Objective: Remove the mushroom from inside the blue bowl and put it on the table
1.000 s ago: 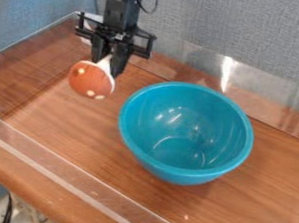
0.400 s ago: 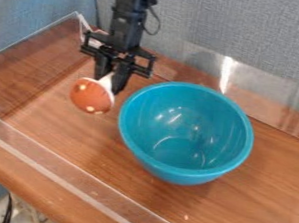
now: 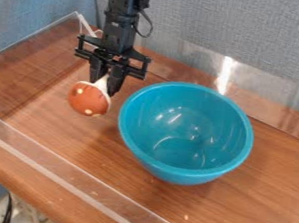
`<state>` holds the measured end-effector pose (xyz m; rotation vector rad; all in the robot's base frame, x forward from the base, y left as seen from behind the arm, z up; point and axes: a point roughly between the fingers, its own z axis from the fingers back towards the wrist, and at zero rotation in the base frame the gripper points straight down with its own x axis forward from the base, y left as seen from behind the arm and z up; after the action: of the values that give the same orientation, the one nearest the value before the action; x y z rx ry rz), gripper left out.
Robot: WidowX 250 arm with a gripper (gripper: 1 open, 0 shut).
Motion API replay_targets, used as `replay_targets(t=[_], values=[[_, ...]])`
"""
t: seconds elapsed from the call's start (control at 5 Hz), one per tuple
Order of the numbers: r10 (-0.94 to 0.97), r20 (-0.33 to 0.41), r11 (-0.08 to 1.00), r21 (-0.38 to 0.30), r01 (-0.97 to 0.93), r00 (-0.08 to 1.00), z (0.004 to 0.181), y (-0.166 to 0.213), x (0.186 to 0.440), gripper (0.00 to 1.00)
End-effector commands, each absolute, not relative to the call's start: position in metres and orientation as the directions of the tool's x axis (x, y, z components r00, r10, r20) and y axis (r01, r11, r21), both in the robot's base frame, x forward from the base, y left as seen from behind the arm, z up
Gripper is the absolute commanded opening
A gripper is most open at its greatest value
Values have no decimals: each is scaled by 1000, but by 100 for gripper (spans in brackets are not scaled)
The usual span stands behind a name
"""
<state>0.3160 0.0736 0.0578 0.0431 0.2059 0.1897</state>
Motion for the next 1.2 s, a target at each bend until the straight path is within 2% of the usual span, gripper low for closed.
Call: replay_targets(t=[0.0,0.4,0.6,0.8,1.0], values=[[216,-142,976,52,-210,966,67,77,321,0],[142,-113,990,40,-138,983,100,76,320,0],[105,-96,994,35,-102,990,104,71,322,0],[48,-111,998,37,-44,993,107,74,319,0],[97,-126,995,38,-93,987,104,89,322,0]])
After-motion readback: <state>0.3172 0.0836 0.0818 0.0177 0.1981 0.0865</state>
